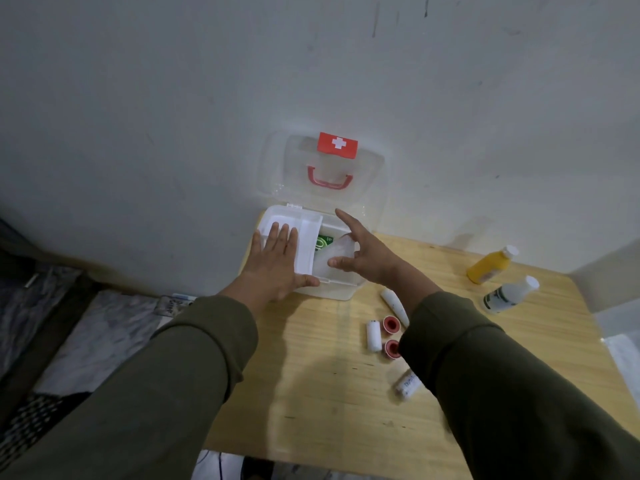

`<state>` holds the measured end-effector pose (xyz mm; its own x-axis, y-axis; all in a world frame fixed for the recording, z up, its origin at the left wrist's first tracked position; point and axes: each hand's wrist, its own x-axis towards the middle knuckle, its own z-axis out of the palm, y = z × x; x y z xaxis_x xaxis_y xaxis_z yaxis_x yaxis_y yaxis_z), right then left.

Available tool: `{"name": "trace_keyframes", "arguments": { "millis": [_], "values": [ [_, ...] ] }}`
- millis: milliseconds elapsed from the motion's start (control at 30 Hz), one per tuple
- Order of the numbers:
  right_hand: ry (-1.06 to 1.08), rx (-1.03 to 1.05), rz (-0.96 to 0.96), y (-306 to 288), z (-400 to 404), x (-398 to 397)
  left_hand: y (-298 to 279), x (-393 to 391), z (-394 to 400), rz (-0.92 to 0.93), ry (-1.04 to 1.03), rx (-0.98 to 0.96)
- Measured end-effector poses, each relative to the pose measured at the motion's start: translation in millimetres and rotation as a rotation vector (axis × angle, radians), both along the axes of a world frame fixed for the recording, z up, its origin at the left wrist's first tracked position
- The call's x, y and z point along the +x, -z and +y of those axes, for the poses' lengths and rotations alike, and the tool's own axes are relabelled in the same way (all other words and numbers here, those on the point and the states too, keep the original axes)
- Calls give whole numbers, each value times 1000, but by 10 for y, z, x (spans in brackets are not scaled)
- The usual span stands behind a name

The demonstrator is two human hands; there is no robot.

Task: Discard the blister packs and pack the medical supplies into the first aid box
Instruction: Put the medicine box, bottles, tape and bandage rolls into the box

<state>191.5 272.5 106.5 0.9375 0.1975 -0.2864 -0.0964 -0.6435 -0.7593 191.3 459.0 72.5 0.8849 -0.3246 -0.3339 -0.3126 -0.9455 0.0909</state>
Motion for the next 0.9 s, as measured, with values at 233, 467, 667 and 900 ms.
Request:
{"name": "trace_keyframes", "arguments": {
  "millis": [233,467,667,900],
  "values": [
    [17,-56,77,-79,-139,28,9,5,-2,-2,-1,0],
    [-78,-208,1,26,29,-19,8,5,-9,-9,-3,-9],
    [-33,-174,-62,129,198,-52,15,-1,-7,-19,-1,-6],
    [141,-156,-67,179,305,-112,-19,-39,-13,-2,-14,-10]
  ]
}}
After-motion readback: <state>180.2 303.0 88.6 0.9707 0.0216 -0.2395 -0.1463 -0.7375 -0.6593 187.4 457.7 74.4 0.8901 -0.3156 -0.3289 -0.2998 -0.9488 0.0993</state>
